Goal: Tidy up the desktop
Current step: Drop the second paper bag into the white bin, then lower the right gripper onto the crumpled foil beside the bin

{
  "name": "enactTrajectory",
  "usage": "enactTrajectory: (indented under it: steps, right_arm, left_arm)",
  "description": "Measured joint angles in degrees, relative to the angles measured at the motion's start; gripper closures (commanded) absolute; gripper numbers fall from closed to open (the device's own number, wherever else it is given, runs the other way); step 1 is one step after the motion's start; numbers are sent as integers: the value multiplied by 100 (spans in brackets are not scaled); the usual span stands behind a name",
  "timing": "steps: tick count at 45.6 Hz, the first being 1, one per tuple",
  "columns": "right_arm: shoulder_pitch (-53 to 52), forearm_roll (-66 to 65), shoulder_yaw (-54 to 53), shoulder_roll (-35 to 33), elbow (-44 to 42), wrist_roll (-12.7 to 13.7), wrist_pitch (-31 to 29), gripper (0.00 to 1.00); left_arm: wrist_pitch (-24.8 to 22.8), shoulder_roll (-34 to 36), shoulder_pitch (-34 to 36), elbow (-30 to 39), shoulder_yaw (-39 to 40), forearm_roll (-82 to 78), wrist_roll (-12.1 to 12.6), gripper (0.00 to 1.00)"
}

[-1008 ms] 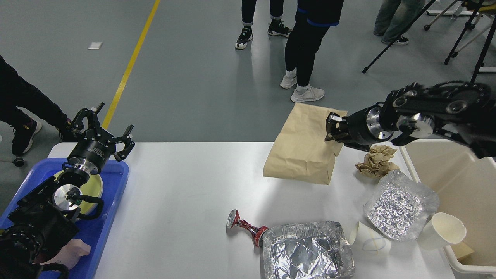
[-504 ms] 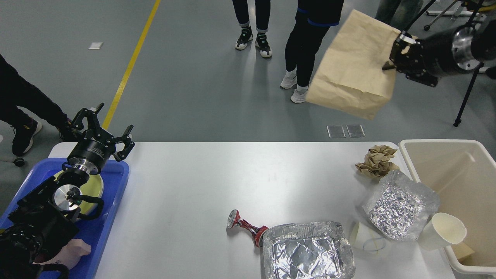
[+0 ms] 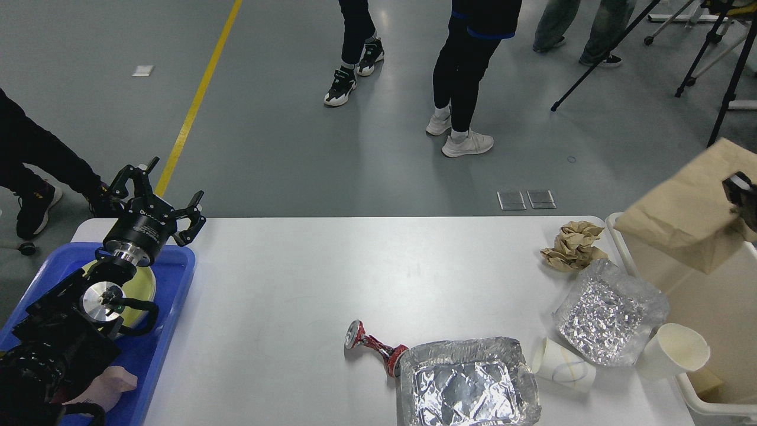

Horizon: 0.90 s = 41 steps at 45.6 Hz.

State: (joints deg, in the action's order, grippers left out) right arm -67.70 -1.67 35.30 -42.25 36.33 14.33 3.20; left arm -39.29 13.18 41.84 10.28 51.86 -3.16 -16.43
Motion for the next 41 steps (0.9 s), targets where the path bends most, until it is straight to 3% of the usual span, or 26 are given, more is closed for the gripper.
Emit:
enactTrajectory:
  steps: [2, 3, 9, 11, 29, 41]
  right_arm:
    - [207, 0, 0, 12, -78, 0, 93, 100]
    - [296, -1, 0, 21, -106, 0, 117, 93]
    - [721, -7, 0, 74, -223, -4, 167, 16]
    - [791, -8, -1, 84, -237, -6, 170, 2]
    - [772, 1, 321, 412, -226, -9, 114, 0]
    - [-646, 9, 1792, 1048, 72, -9, -9, 0]
  left_arm:
    - [0, 0, 0, 0, 0, 0, 0, 4]
    - [0, 0, 0, 0, 0, 0, 0, 4]
    - [0, 0, 0, 0, 0, 0, 0, 4]
    - [0, 0, 0, 0, 0, 0, 0, 4]
    - [0, 0, 0, 0, 0, 0, 0, 4]
    - [0, 0, 0, 0, 0, 0, 0, 4]
